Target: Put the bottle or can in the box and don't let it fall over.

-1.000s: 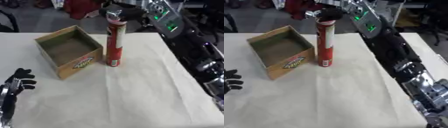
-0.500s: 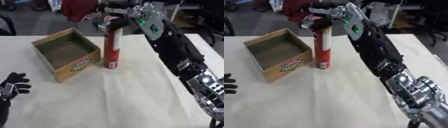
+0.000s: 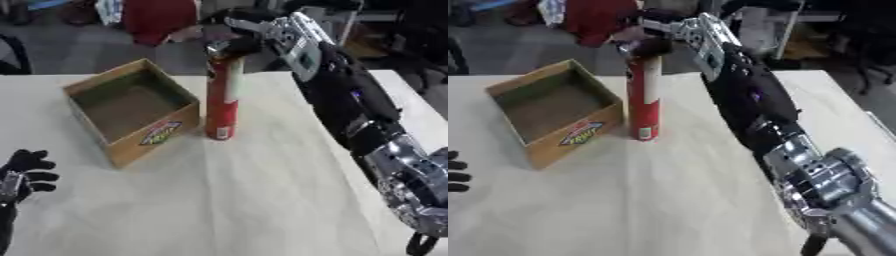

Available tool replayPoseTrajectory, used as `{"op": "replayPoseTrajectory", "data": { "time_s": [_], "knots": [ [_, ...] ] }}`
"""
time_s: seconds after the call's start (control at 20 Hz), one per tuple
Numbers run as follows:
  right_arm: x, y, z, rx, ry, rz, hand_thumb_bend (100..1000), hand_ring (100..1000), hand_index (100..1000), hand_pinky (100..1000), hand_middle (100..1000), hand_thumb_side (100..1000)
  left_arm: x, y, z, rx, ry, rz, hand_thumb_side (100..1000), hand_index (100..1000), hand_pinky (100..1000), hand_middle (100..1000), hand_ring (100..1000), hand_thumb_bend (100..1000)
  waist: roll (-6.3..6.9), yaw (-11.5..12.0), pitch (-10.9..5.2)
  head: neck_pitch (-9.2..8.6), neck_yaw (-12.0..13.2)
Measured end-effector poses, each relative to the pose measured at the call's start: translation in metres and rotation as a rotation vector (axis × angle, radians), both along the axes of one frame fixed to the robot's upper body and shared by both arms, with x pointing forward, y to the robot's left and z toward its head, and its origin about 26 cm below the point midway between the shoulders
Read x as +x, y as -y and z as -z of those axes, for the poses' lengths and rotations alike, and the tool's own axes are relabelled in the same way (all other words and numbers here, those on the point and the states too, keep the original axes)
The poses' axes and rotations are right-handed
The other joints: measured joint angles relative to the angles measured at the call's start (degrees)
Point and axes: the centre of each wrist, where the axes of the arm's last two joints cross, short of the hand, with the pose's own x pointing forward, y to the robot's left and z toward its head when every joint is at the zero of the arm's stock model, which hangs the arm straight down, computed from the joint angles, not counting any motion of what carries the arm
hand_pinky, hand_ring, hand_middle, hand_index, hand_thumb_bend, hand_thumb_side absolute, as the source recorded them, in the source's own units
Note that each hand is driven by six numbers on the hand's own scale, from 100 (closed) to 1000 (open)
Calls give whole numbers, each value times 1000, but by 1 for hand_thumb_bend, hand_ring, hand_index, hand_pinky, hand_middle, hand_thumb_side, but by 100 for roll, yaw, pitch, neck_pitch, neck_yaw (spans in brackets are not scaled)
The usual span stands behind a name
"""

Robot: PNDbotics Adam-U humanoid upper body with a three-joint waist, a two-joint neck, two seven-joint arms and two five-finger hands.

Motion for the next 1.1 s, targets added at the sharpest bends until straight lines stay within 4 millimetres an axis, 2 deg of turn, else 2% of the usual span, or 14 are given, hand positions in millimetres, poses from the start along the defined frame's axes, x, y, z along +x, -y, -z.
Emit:
{"op": "replayPoseTrajectory", "data": {
  "time_s": [0.25, 0.4, 0.55, 0.7, 0.8, 1.0, 1.1],
  "knots": [
    [2, 4, 6, -18, -31, 31, 100, 907, 1000, 848, 940, 898, 0, 0, 0, -2, -2, 3, 945, 803, 619, 628, 626, 500, 2, -5, 0, -4, -6],
    [3, 5, 5, -26, -43, 26, 100, 864, 1000, 796, 936, 884, 0, 0, 0, -2, -4, 4, 945, 803, 619, 628, 627, 500, 2, -14, 0, -4, -6],
    [2, 3, 4, -43, -58, 12, 100, 784, 1000, 653, 906, 850, 0, 0, 0, -2, -2, 6, 946, 803, 619, 627, 627, 498, 2, -15, 0, -5, -15],
    [1, 0, -1, -73, -68, -12, 100, 702, 988, 525, 850, 760, 0, 0, -1, -2, -2, 8, 948, 803, 619, 627, 628, 496, 2, -15, 0, -6, -37],
    [0, -2, -3, -96, -73, -29, 100, 653, 970, 455, 820, 664, 0, 0, -1, -3, -2, 8, 949, 803, 618, 627, 628, 495, 0, -15, -1, -7, -49],
    [-2, -6, -8, -120, -74, -52, 100, 571, 913, 346, 754, 393, 0, 0, -1, -3, -1, 9, 950, 804, 618, 627, 629, 494, -2, -12, -1, -18, -56],
    [-2, -7, -9, -120, -70, -57, 100, 538, 869, 311, 713, 285, 0, 0, -1, -3, -1, 10, 950, 804, 618, 627, 629, 493, -3, -12, -1, -33, -70]
  ]
}}
